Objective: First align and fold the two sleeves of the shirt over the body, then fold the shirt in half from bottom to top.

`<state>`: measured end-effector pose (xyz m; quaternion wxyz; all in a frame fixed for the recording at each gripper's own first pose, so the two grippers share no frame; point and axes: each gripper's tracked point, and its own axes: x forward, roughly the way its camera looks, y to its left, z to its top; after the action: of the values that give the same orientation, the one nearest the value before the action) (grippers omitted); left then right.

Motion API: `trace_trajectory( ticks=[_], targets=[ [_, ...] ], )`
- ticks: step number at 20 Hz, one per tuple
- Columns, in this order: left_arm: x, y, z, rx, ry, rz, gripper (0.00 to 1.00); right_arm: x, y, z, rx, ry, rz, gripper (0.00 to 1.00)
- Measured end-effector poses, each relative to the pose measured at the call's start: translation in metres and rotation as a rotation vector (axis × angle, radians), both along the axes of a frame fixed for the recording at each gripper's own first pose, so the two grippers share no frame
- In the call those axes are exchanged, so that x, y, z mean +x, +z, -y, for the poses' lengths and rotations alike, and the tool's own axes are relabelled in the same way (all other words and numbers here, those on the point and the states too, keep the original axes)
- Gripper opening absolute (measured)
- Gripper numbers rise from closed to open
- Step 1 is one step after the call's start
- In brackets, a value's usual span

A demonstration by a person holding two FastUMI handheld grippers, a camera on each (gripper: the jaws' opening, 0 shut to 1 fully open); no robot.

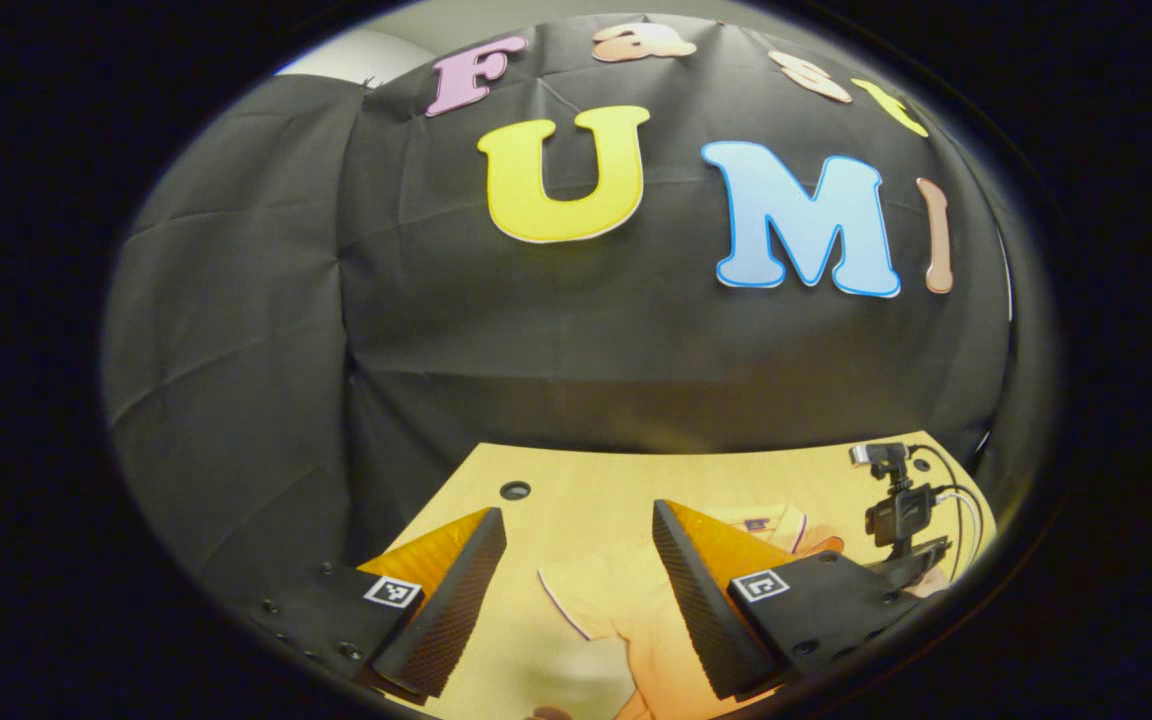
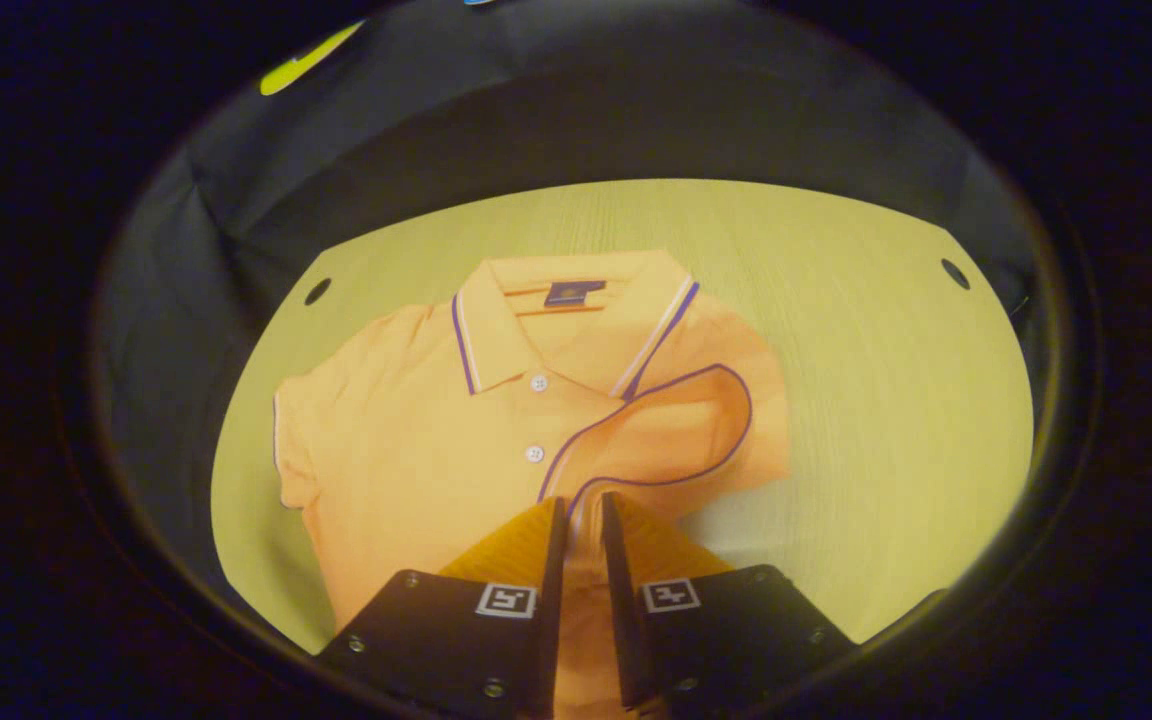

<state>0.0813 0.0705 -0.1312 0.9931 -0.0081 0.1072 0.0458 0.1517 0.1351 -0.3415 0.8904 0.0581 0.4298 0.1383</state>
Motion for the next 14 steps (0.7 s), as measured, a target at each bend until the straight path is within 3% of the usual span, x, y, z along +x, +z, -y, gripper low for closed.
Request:
trace_trajectory(
  ticks=[7,14],
  targets=[
    [0.028,-0.044,-0.009,-0.033,-0.021,-0.043,0.97,-0.004,0.038,0.018,0.024,-0.051,0.063,0.28],
    [0.080,-0.150,-0.014,-0.076,-0.024,-0.194,0.98,-0.026,0.084,0.031,0.056,-0.063,0.134,0.29]
  ],
)
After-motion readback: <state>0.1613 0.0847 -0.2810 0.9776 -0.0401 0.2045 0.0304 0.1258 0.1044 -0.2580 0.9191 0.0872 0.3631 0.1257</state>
